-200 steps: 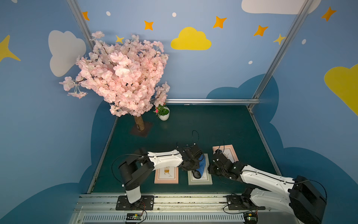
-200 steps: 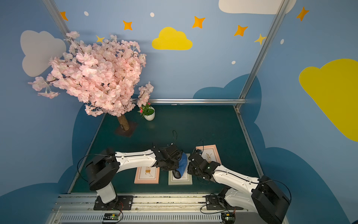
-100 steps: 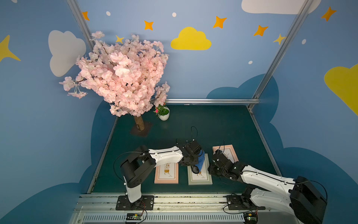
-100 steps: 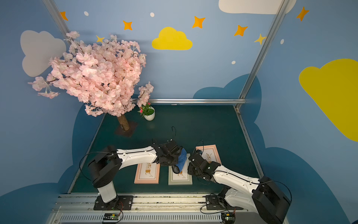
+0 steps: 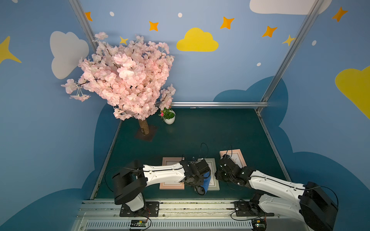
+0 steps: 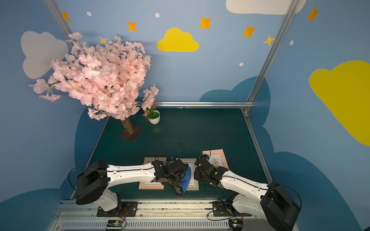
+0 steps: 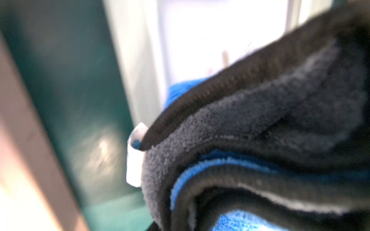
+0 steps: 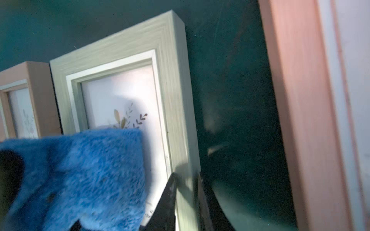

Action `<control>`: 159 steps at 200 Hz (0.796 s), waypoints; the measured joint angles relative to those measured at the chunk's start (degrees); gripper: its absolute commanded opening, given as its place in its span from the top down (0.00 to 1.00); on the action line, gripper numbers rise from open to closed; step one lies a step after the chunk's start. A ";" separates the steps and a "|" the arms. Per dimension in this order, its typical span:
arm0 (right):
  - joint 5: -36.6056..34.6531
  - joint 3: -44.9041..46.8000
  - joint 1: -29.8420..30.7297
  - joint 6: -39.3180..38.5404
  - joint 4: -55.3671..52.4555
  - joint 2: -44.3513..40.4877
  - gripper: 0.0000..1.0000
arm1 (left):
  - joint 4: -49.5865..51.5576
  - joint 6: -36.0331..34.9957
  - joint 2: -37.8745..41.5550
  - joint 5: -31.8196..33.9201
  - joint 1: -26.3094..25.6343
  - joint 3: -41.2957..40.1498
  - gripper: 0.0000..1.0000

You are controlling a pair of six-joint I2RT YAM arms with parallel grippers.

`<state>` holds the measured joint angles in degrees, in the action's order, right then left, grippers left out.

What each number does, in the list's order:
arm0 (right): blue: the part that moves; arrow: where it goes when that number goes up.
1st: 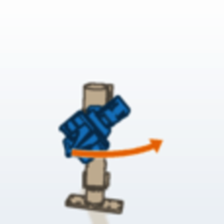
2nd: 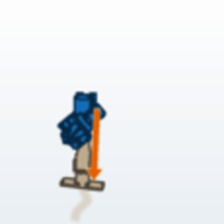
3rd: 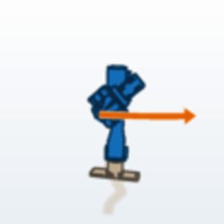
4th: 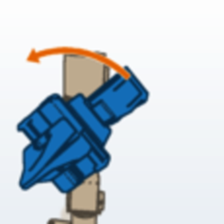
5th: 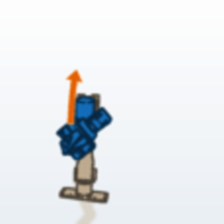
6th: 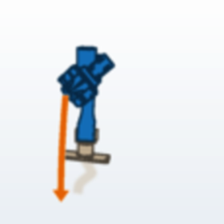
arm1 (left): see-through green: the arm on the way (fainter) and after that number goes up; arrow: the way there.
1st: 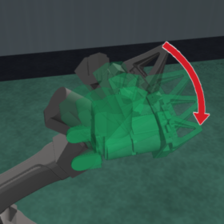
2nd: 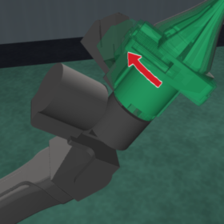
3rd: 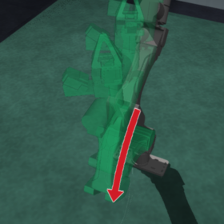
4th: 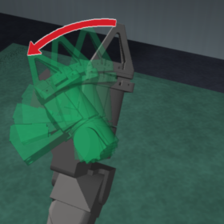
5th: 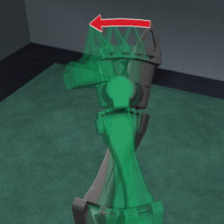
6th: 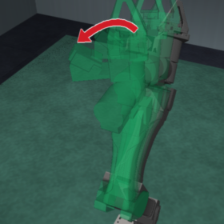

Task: Wipe the picture frame with a cloth
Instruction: Wipe the dirt from the picture frame.

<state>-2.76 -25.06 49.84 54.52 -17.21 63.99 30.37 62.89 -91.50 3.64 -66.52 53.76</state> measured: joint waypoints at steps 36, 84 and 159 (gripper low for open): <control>0.07 0.00 0.00 -0.09 -0.13 -0.09 0.78 | 0.87 1.46 0.02 0.68 -0.76 0.13 0.97; 0.33 0.04 0.02 -0.09 -0.35 -0.28 0.78 | 3.37 -0.33 -6.03 0.94 0.66 6.34 0.97; 0.48 2.12 0.48 0.15 0.85 -2.69 0.77 | -1.42 -6.25 -10.14 0.55 12.33 9.99 0.97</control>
<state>-2.28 -22.94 50.33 54.68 -16.36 61.30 28.95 56.64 -101.65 4.19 -54.19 63.75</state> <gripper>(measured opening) 0.227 0.083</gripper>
